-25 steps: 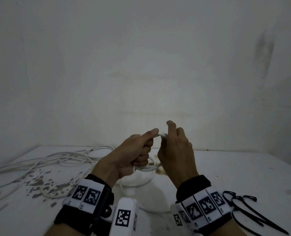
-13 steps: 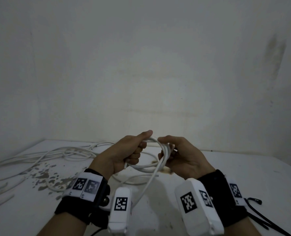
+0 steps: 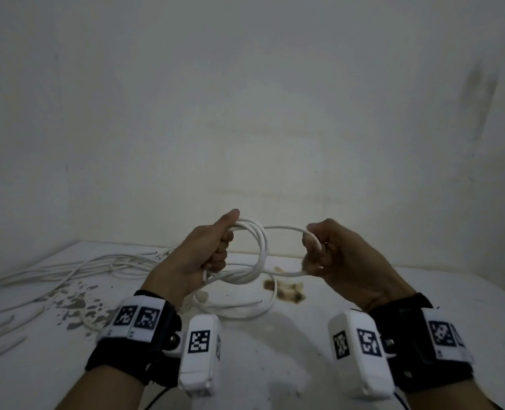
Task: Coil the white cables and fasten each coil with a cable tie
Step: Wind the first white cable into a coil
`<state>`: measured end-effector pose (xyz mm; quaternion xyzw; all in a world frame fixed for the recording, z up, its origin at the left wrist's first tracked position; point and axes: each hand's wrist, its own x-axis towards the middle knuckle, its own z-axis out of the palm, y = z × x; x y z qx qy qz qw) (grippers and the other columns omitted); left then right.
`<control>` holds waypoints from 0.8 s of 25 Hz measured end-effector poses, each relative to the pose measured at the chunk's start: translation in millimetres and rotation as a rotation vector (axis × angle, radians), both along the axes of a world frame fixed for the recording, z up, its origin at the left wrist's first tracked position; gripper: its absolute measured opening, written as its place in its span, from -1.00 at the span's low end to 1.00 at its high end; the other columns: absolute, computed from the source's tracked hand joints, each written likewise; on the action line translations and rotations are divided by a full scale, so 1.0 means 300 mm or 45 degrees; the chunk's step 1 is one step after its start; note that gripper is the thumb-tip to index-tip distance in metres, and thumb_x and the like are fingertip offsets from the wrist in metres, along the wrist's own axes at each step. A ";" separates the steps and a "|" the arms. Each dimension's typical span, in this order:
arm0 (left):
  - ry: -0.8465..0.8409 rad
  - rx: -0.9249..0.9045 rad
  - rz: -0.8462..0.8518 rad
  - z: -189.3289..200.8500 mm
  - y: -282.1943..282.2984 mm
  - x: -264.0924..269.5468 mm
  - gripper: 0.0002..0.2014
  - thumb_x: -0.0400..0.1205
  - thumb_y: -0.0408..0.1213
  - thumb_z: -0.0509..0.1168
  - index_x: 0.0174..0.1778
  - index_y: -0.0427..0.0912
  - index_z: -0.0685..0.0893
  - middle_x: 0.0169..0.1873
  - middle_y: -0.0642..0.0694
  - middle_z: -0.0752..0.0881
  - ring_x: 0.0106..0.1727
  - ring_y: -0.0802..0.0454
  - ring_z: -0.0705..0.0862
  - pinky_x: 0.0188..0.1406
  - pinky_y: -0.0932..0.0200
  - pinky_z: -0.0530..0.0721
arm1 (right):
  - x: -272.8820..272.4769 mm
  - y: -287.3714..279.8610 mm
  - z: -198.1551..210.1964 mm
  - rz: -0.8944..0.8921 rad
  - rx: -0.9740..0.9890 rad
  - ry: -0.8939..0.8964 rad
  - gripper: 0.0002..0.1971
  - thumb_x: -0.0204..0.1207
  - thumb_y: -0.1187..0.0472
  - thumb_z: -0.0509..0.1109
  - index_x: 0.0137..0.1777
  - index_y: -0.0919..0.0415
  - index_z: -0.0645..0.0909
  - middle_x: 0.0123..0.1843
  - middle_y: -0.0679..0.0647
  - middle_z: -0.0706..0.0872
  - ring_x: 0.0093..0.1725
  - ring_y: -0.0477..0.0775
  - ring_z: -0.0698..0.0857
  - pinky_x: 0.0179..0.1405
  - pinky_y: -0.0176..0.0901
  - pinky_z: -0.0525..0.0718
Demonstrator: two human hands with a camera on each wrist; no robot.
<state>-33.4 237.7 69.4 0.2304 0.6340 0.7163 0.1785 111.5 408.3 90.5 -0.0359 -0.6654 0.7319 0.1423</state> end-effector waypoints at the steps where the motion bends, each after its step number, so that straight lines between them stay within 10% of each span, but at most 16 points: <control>1: -0.011 0.027 -0.001 0.002 0.000 -0.007 -0.50 0.59 0.14 0.35 -0.51 -0.02 0.31 -0.64 0.07 0.15 -0.66 0.14 0.07 -0.66 0.31 0.05 | 0.002 0.002 0.002 0.005 -0.084 0.039 -0.80 0.23 0.17 0.52 -0.46 0.18 0.55 -0.59 0.01 0.39 -0.52 0.12 0.52 -0.23 -0.05 0.63; 4: -0.042 0.025 -0.029 -0.004 0.004 -0.006 -0.51 0.61 0.14 0.34 -0.50 -0.03 0.32 -0.64 0.07 0.16 -0.65 0.13 0.09 -0.69 0.30 0.09 | -0.018 0.004 -0.015 -0.341 0.427 -0.071 -0.58 0.50 0.13 0.44 -0.53 0.13 0.35 -0.54 0.07 0.23 -0.57 0.07 0.28 -0.20 -0.01 0.55; 8: -0.033 -0.034 -0.036 -0.026 0.005 -0.015 -0.51 0.58 0.17 0.36 -0.48 -0.03 0.33 -0.60 0.06 0.15 -0.61 0.12 0.08 -0.68 0.29 0.10 | -0.007 -0.002 -0.006 -0.812 1.312 -0.294 -0.50 0.38 -0.15 0.52 -0.56 0.13 0.42 -0.58 0.04 0.37 -0.53 0.03 0.37 -0.45 -0.22 0.41; 12: -0.143 0.156 -0.016 -0.026 -0.009 -0.057 -0.52 0.63 0.15 0.29 -0.47 0.00 0.28 -0.64 0.09 0.13 -0.68 0.16 0.07 -0.73 0.33 0.09 | 0.014 -0.015 0.025 -0.155 -0.062 0.165 -0.68 0.59 0.17 0.38 -0.43 0.10 0.53 -0.57 0.00 0.25 -0.53 0.11 0.49 0.08 0.20 0.74; 14: -0.214 0.251 -0.031 -0.031 -0.010 -0.063 -0.51 0.63 0.14 0.28 -0.49 0.00 0.28 -0.65 0.10 0.12 -0.70 0.18 0.07 -0.75 0.34 0.08 | 0.007 -0.046 0.016 0.027 -0.405 0.262 -0.80 0.61 0.20 0.31 -0.25 0.16 0.47 -0.55 -0.01 0.09 -0.61 0.08 0.24 -0.10 0.10 0.75; 16: -0.225 0.261 -0.012 -0.037 -0.021 -0.075 -0.51 0.64 0.14 0.28 -0.48 -0.01 0.28 -0.66 0.10 0.12 -0.71 0.19 0.07 -0.75 0.34 0.07 | -0.020 -0.033 -0.011 -0.263 0.080 0.203 -0.75 0.65 0.14 0.32 -0.24 0.21 0.51 -0.57 0.01 0.11 -0.62 0.05 0.13 -0.52 -0.16 0.48; 20: -0.114 0.160 0.047 -0.035 -0.064 -0.108 -0.53 0.65 0.13 0.27 -0.45 -0.01 0.28 -0.65 0.11 0.13 -0.69 0.18 0.07 -0.73 0.32 0.09 | -0.021 0.052 -0.044 -1.013 1.537 -0.069 -0.65 0.49 0.04 0.47 -0.42 0.27 0.63 -0.59 0.11 0.59 -0.54 0.10 0.59 -0.52 -0.15 0.57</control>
